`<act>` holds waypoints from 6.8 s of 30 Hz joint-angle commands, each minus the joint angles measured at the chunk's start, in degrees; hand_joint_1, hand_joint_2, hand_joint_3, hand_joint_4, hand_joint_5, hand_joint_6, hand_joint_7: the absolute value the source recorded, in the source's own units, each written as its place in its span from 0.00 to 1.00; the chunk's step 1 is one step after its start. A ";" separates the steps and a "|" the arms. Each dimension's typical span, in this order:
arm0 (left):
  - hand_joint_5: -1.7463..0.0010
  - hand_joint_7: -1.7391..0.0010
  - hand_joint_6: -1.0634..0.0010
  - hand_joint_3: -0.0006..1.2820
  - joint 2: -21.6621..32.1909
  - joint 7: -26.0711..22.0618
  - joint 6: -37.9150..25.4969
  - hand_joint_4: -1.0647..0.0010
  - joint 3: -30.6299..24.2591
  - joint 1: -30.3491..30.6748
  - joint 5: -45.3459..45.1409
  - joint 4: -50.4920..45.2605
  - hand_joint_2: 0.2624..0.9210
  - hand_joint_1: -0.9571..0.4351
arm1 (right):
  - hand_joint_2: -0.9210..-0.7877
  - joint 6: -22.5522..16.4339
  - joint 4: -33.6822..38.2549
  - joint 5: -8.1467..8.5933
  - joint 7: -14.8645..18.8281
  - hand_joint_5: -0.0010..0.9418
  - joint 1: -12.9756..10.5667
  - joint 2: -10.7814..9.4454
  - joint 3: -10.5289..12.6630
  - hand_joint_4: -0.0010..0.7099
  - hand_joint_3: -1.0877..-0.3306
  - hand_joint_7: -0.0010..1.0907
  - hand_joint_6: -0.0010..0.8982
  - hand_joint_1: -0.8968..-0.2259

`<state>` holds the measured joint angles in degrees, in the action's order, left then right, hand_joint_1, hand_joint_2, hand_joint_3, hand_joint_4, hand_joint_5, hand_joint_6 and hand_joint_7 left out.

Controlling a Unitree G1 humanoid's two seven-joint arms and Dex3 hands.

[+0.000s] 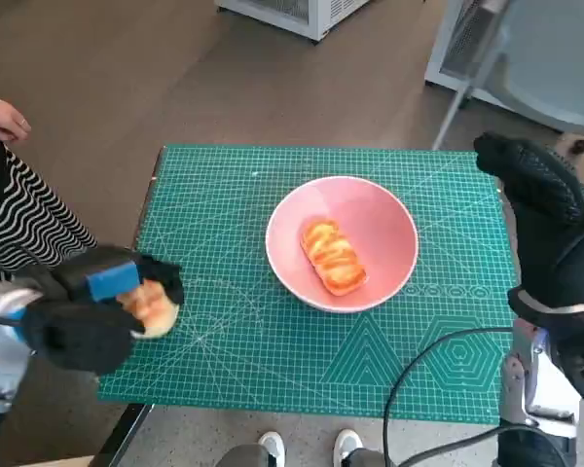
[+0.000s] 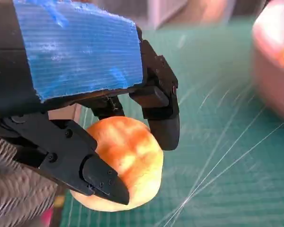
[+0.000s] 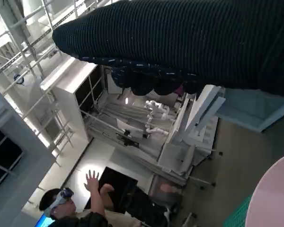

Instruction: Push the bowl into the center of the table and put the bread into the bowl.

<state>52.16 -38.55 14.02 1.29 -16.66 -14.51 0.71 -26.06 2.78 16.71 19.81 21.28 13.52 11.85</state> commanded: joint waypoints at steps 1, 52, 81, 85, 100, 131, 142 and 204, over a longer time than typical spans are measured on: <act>0.45 0.33 0.36 0.01 -1.13 -0.61 -0.53 0.23 -2.14 -4.51 4.69 -4.66 0.98 0.69 | 0.00 0.63 0.86 0.10 0.25 0.00 -0.42 0.31 0.02 0.19 0.39 0.50 0.02 0.25; 0.40 0.31 0.42 0.03 -39.20 13.22 8.07 0.27 24.84 -53.35 -15.84 40.87 1.00 0.69 | 0.00 0.17 0.28 -0.73 -1.17 0.00 -1.48 -0.36 -0.15 0.20 0.37 0.51 0.02 0.27; 1.00 0.89 0.82 0.01 -37.18 0.69 6.85 0.96 16.34 -51.28 -2.92 48.63 0.91 0.46 | 0.00 3.30 -3.04 -0.40 -2.67 0.00 -1.98 -0.95 0.16 0.20 0.44 0.52 0.01 0.22; 1.00 0.91 0.81 0.01 -34.85 0.11 10.23 0.95 13.22 -49.59 0.59 46.85 0.91 0.45 | 0.00 3.68 -3.36 -0.45 -2.95 0.00 -1.56 -0.83 0.10 0.20 0.44 0.52 0.01 0.23; 0.98 0.86 0.78 0.18 -35.49 -0.30 11.62 0.79 -4.37 -37.05 24.66 35.07 1.00 0.24 | 0.00 6.58 -5.89 -2.61 -5.56 0.00 1.13 -0.89 -0.95 0.20 0.44 0.52 0.01 0.26; 1.00 0.78 1.00 0.34 -46.17 8.29 4.28 0.88 -7.75 -19.48 36.52 12.57 1.00 0.13 | 0.00 5.52 4.34 -5.49 -6.87 0.01 11.28 -1.94 -3.40 0.23 0.48 0.52 0.07 0.24; 1.00 0.80 1.00 0.34 -46.18 7.10 8.16 0.92 -6.94 -20.54 34.55 15.41 1.00 0.15 | 0.00 7.19 3.90 -5.11 -6.68 0.01 11.37 -1.49 -2.83 0.23 0.48 0.52 0.07 0.25; 0.99 0.79 1.00 0.27 -47.81 12.18 9.43 0.91 -6.83 -21.80 31.34 17.16 1.00 0.21 | 0.00 8.65 0.89 -5.97 -7.56 0.00 7.18 -2.04 -3.24 0.22 0.52 0.49 0.05 0.24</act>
<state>4.37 -27.21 24.21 -5.44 -38.83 16.56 19.42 -18.28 3.41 11.11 12.57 30.31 11.84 8.85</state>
